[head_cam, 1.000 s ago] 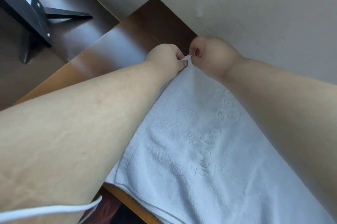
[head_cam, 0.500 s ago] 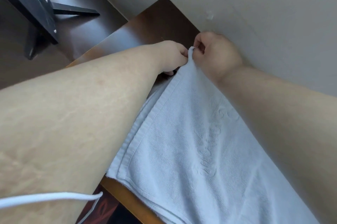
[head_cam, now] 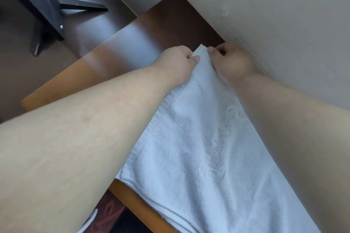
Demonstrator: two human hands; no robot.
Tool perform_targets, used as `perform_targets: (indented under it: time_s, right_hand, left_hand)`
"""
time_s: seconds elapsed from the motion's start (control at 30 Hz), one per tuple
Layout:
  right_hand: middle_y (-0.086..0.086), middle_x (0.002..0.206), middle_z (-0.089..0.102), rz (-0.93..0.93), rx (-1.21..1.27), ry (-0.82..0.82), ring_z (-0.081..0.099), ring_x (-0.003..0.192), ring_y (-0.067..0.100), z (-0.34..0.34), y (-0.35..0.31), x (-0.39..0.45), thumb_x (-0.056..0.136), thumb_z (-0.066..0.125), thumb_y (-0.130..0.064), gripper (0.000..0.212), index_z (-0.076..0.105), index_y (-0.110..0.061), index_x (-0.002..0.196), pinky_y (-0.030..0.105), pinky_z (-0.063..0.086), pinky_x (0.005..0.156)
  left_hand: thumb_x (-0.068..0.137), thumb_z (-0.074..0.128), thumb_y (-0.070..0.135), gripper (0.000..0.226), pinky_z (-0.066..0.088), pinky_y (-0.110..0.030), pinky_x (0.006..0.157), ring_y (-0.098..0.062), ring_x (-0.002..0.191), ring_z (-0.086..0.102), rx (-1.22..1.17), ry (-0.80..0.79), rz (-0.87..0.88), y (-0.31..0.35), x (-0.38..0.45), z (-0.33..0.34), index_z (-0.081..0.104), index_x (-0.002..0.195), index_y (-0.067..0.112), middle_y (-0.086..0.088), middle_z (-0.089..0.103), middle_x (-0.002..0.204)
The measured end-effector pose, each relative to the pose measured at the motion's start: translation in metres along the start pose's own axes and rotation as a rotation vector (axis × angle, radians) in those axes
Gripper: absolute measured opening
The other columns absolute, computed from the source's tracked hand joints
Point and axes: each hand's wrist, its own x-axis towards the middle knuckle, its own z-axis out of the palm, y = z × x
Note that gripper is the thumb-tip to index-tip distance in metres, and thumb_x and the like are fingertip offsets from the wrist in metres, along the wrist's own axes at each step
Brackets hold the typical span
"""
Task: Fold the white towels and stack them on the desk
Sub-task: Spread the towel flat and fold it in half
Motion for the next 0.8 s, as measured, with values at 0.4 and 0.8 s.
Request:
perform_targets:
  time_s: [0.4,0.8]
  right_hand:
    - [-0.004,0.082,0.055,-0.045,-0.018,-0.008,0.053,0.079,0.019,-0.001,-0.007,-0.008,0.102,0.041,-0.044,0.032,0.055,-0.016,0.101,0.028,0.033,0.064]
    - [-0.010,0.102,0.062,-0.061,0.145,-0.034,0.057,0.090,0.011,0.008,-0.004,-0.011,0.095,0.052,-0.048,0.034,0.059,-0.024,0.118,0.025,0.041,0.078]
  left_hand:
    - [0.081,0.057,0.068,0.044,0.043,-0.030,0.065,-0.016,0.077,0.056,0.224,0.103,-0.063,-0.040,-0.079,-0.001,0.059,0.094,0.026,0.007,0.056,0.086]
    - [0.094,0.055,0.045,0.020,0.046,-0.034,0.072,-0.019,0.084,0.055,0.192,0.231,0.020,-0.049,-0.099,0.005,0.054,0.107,0.030,0.007,0.050,0.096]
